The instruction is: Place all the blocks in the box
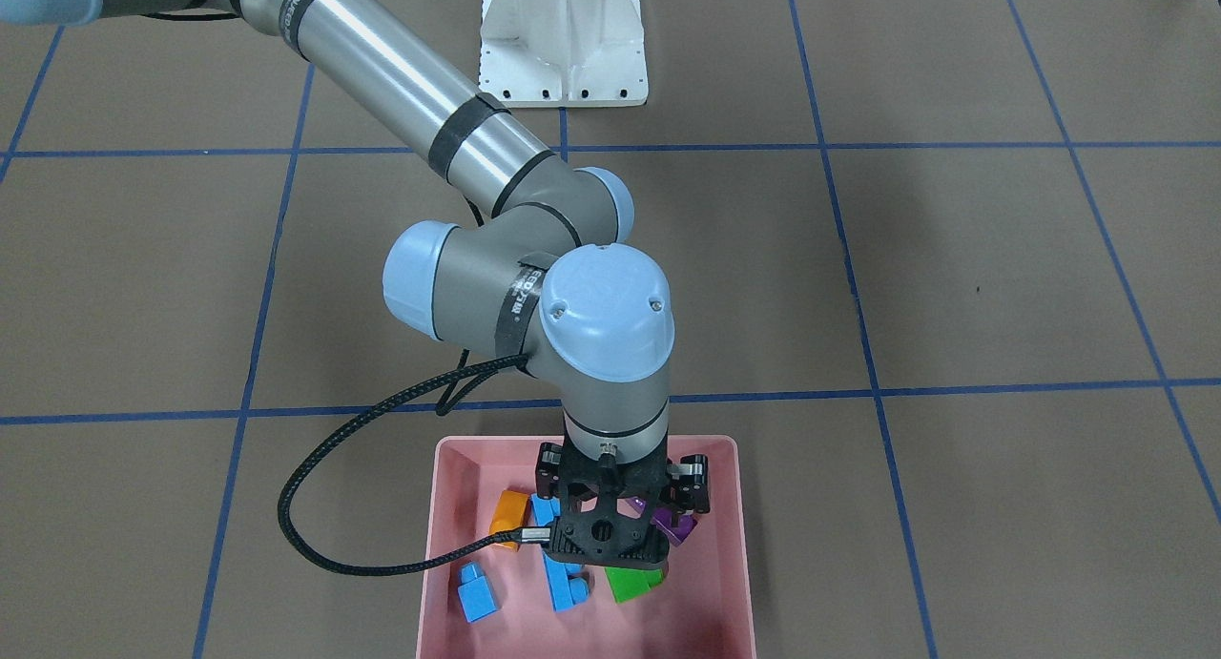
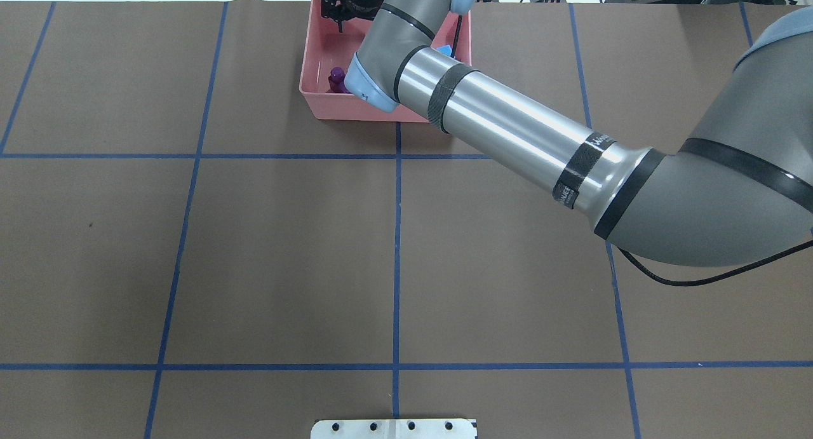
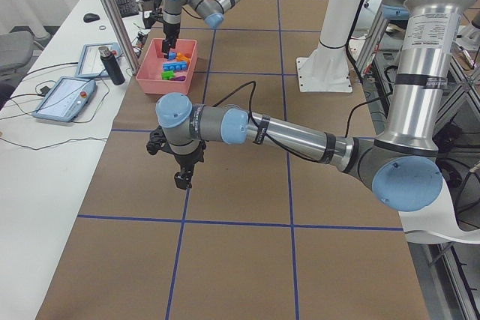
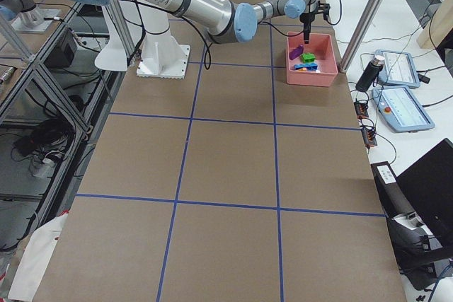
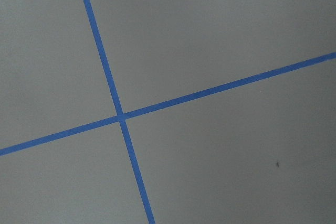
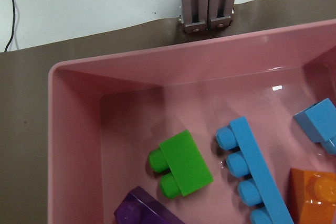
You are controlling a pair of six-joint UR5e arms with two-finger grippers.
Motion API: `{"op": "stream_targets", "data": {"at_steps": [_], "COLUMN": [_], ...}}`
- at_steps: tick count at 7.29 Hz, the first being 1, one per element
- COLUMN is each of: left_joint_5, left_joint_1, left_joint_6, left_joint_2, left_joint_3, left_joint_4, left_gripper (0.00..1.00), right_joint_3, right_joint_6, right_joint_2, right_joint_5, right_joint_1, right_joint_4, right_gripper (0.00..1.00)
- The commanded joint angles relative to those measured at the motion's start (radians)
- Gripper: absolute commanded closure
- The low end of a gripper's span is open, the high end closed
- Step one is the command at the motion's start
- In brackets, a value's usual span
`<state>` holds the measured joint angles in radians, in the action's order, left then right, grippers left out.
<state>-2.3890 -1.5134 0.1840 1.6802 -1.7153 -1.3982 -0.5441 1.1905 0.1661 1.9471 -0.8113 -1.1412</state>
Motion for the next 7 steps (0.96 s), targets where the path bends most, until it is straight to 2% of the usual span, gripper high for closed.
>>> {"op": "stream_targets", "data": {"at_steps": [1,2,3,4,6,7], "left_joint_5": [0.008,0.01,0.01,0.011,0.04,0.031], "left_joint_1": [0.001,0.001,-0.001,-0.007,-0.063,-0.108], "left_joint_6": [-0.011,-0.014,-0.002,0.017,0.19,0.199], "left_joint_2": [-0.016,-0.019,-0.052,-0.072,-0.111,-0.197], "left_joint_3": [0.006,0.012,0.011,0.0,0.009,0.005], "left_joint_4": [0.004,0.007,0.001,-0.001,0.008,-0.004], "left_gripper": [0.0,0.0,0.0,0.0,0.0,0.0], "right_joint_3": [-0.108,-0.317,-0.493,-0.576,-0.701,-0.756], "right_joint_6": [-0.182,-0.35,-0.468,-0.558,-0.775,-0.878], "right_joint_2": [0.045,0.169,0.294,0.39,0.601,0.725], "right_joint_5": [0.152,0.2,0.226,0.275,0.323,0.335], "right_joint_1": [-0.108,-0.165,-0.227,-0.289,-0.401,-0.463], "right_joint_4": [-0.218,-0.405,-0.505,-0.521,-0.523,-0.522], "right_gripper": [0.0,0.0,0.0,0.0,0.0,0.0]}}
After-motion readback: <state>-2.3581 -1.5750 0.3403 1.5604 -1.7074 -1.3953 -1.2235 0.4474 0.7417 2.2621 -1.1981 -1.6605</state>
